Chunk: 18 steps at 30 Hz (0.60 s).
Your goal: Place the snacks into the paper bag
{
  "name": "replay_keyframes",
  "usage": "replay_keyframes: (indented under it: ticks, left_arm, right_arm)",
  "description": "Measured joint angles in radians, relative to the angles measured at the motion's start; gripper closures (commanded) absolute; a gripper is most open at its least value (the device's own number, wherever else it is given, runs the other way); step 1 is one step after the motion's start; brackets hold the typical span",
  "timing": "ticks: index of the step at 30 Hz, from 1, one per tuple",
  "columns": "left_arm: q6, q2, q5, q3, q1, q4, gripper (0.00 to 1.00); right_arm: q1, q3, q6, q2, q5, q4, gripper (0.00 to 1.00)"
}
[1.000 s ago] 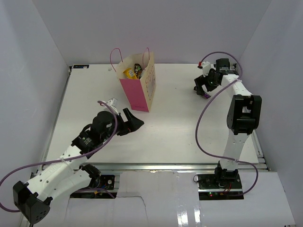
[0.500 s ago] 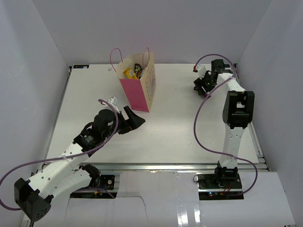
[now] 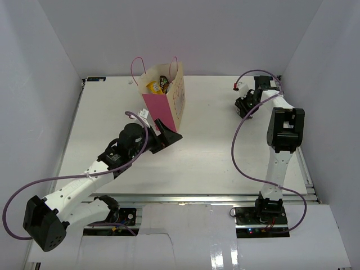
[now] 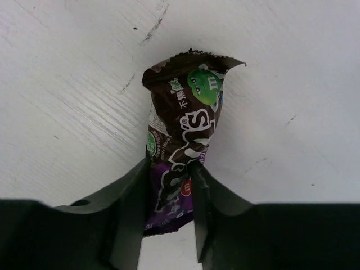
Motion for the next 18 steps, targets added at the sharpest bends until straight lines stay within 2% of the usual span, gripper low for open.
replay_keyframes:
  ticks: [2, 6, 9, 14, 18]
  left_arm:
    - [-0.016, 0.023, 0.015, 0.000, 0.000, 0.028, 0.04]
    - [-0.046, 0.070, 0.042, 0.000, 0.000, 0.082, 0.04]
    - [-0.070, 0.123, 0.063, 0.005, 0.000, 0.126, 0.04]
    - [-0.116, 0.246, 0.093, 0.043, -0.001, 0.185, 0.04]
    - [-0.143, 0.350, 0.114, 0.090, -0.008, 0.218, 0.04]
  right_arm:
    - [-0.003, -0.002, -0.001, 0.000, -0.002, 0.009, 0.74]
    - [-0.008, -0.047, 0.008, -0.034, -0.028, 0.031, 0.87]
    - [-0.016, -0.170, 0.007, -0.118, -0.129, 0.027, 0.90]
    - [-0.007, -0.397, -0.017, -0.325, -0.431, -0.055, 0.92]
    - [0.091, -0.534, -0.016, -0.500, -0.624, -0.079, 0.92]
